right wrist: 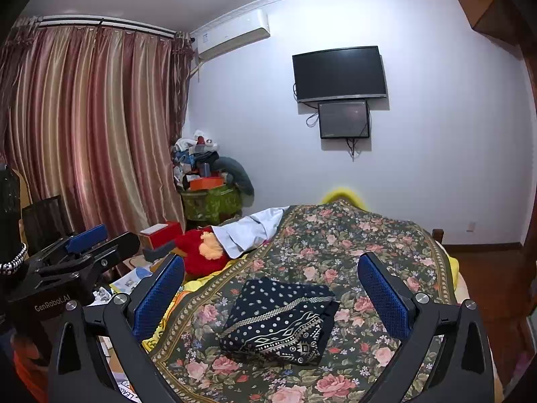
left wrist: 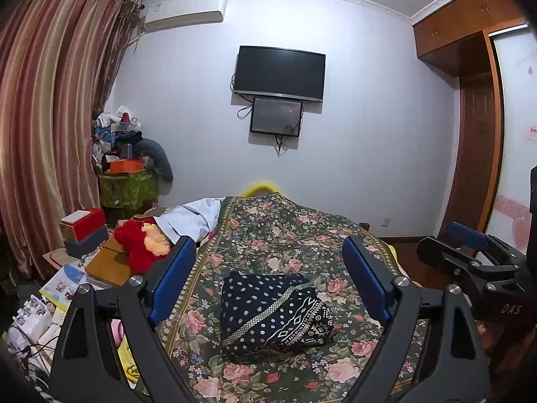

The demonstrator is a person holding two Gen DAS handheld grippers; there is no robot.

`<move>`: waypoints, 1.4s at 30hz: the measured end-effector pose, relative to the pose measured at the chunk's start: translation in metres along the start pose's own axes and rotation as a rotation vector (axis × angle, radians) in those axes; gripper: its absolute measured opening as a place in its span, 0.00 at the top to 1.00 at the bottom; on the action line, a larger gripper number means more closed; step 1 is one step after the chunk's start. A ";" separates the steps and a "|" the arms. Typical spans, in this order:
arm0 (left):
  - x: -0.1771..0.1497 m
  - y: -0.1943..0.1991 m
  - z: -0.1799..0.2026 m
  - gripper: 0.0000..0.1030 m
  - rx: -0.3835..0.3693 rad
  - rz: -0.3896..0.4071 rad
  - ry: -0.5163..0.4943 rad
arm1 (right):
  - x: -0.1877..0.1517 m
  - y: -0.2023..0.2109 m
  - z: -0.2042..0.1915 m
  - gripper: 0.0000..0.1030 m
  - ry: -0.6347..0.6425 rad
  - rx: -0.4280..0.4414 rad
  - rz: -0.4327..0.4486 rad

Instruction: Fold large clothes

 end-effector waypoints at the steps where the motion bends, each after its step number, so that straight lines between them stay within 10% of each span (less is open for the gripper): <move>1: -0.001 0.001 0.002 0.14 0.002 0.000 -0.003 | 0.000 0.000 0.000 0.00 -0.001 0.000 0.001; 42: -0.001 -0.008 0.003 0.04 -0.046 -0.020 -0.007 | 0.006 0.008 0.001 0.00 -0.011 -0.013 0.015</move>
Point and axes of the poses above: each gripper's, at about its wrist camera, not at the fingertips, and y roughly against the way its jaws point, z to its right, x to its top, the point moved 4 cm from there along -y, roughly the way its jaws point, and after that the axes turned 9 degrees about -z, right-handed, at the moved point
